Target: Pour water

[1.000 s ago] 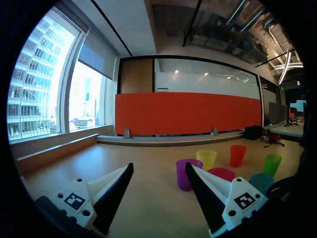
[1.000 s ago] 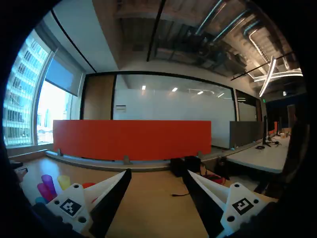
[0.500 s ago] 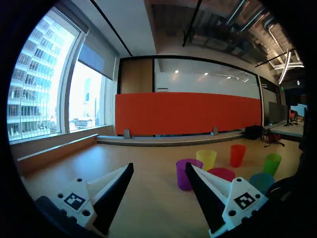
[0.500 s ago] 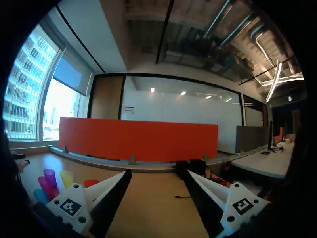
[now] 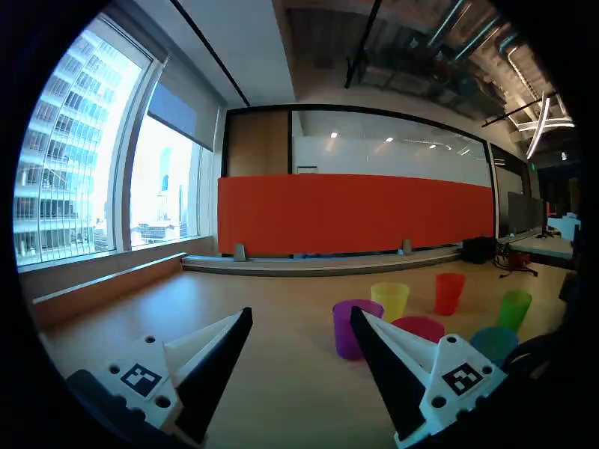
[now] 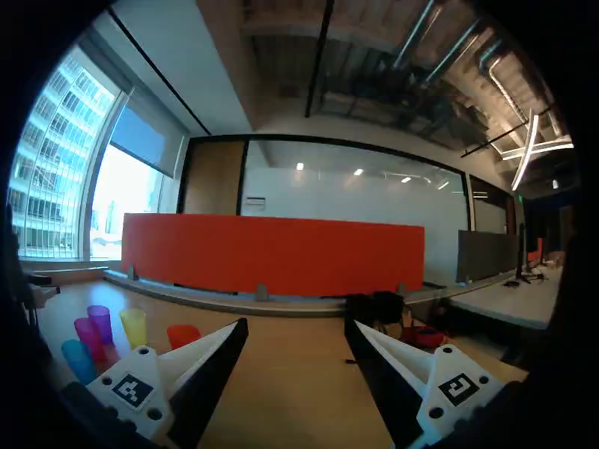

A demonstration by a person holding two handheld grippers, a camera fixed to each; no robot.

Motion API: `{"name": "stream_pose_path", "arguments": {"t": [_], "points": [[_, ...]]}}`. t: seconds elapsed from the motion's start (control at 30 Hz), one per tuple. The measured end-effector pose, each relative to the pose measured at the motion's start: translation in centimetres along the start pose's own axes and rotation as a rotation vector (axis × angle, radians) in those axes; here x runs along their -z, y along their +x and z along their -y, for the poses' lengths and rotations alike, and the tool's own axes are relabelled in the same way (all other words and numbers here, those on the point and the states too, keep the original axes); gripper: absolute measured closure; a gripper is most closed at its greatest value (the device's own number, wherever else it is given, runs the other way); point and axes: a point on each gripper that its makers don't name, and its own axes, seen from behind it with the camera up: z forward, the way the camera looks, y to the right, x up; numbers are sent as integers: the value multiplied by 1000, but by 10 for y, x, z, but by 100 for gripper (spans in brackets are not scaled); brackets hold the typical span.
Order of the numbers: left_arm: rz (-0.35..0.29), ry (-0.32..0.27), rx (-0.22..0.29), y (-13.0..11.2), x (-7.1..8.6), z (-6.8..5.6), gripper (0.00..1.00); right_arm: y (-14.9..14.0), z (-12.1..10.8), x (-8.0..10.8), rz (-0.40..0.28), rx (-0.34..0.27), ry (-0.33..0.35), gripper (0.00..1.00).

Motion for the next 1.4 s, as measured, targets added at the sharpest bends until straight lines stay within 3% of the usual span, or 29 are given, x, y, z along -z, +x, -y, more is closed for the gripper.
{"name": "stream_pose_path", "arguments": {"t": [0.57, 1.4], "points": [[0, 0, 0, 0, 0, 1, 3, -47, 10, -12, 31, -28, 20, 0], [0, 0, 0, 0, 0, 1, 3, -70, 4, -17, 82, -47, 14, 0]]}}
